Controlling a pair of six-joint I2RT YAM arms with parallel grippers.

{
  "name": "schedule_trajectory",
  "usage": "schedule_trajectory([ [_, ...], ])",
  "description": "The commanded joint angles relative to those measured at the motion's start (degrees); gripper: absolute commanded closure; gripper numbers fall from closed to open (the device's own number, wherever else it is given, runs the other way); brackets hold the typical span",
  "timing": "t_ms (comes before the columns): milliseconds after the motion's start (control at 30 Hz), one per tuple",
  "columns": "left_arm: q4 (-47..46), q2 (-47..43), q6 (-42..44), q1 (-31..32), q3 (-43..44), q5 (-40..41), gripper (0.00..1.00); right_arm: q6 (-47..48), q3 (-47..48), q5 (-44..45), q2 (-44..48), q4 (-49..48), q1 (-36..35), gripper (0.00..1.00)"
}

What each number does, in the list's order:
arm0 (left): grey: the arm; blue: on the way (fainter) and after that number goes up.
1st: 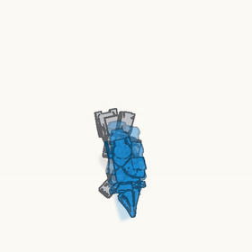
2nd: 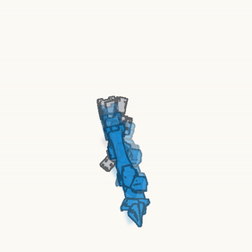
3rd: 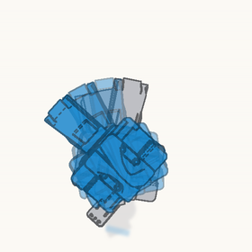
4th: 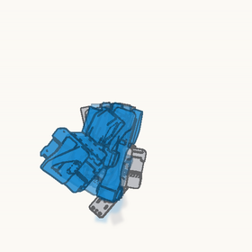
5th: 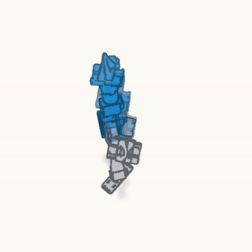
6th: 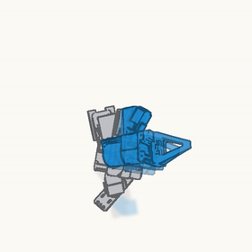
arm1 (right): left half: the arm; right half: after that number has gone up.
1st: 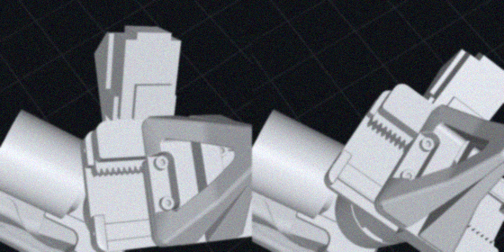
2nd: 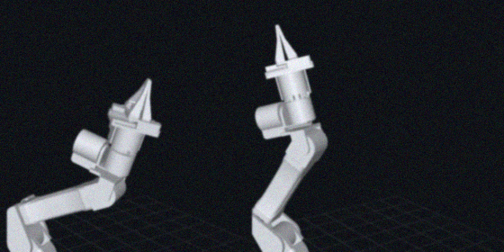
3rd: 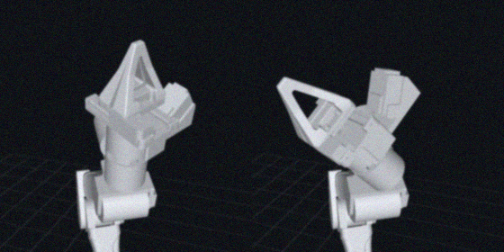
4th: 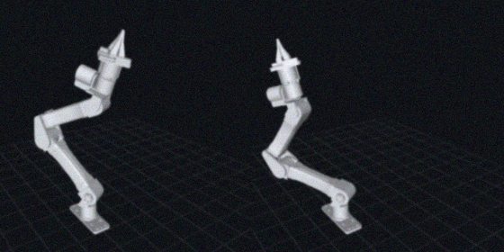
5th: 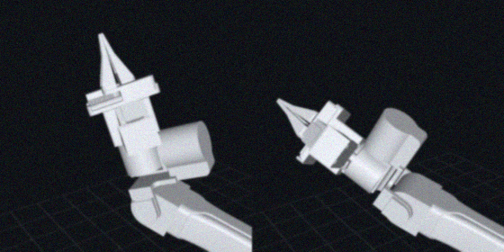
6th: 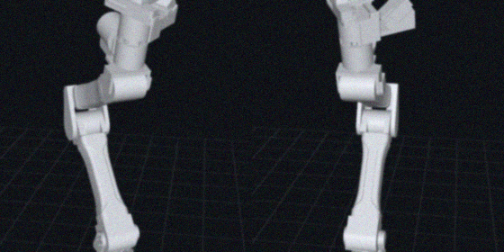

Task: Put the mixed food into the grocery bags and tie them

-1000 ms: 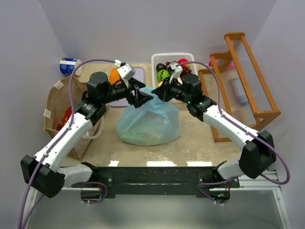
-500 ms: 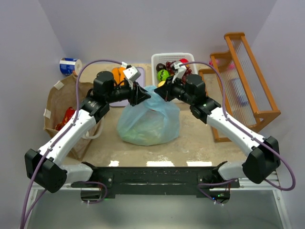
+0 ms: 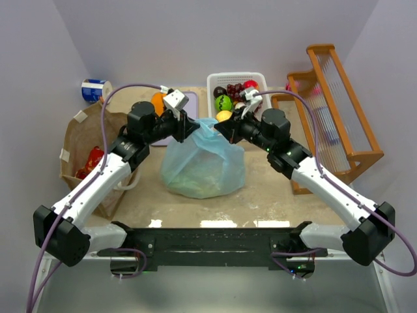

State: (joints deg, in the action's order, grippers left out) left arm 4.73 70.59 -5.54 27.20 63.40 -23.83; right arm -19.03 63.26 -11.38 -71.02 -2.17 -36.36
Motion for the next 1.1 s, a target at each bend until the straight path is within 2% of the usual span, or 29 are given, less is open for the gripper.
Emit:
schedule_trajectory([
  [0,-3.2,-0.5,-1.3,0.2,-0.2,2.0,0.85,0.0,-2.1,0.8,3.9,-0.7,-2.6,1.00],
  [67,-3.3,-0.3,-1.7,0.2,-0.2,2.0,0.93,0.7,-3.0,0.9,4.1,-0.7,-4.8,1.00],
  [233,-3.1,0.4,-1.8,0.2,-0.2,1.5,1.00,1.2,-6.4,1.4,4.7,-4.0,-8.9,1.00],
  [400,-2.9,0.6,-2.5,0.2,-0.3,1.9,1.00,3.6,-8.6,1.1,2.9,-4.3,-11.3,1.00],
  [667,-2.9,1.0,-3.4,0.2,-0.7,2.2,1.00,8.7,-7.7,7.6,-3.7,-0.6,-16.9,1.00],
  [833,-2.1,1.0,-3.6,0.2,-0.8,3.4,1.00,8.4,-7.5,11.3,-7.6,0.2,-18.5,1.00],
  [967,-1.1,0.8,-3.6,0.2,-1.0,4.2,1.00,6.6,-9.4,22.5,-9.2,-1.3,-18.5,1.00],
  [1067,0.2,0.6,-3.4,0.2,-1.0,4.9,1.00,7.5,-10.4,25.6,-10.2,-3.6,-18.5,1.00],
])
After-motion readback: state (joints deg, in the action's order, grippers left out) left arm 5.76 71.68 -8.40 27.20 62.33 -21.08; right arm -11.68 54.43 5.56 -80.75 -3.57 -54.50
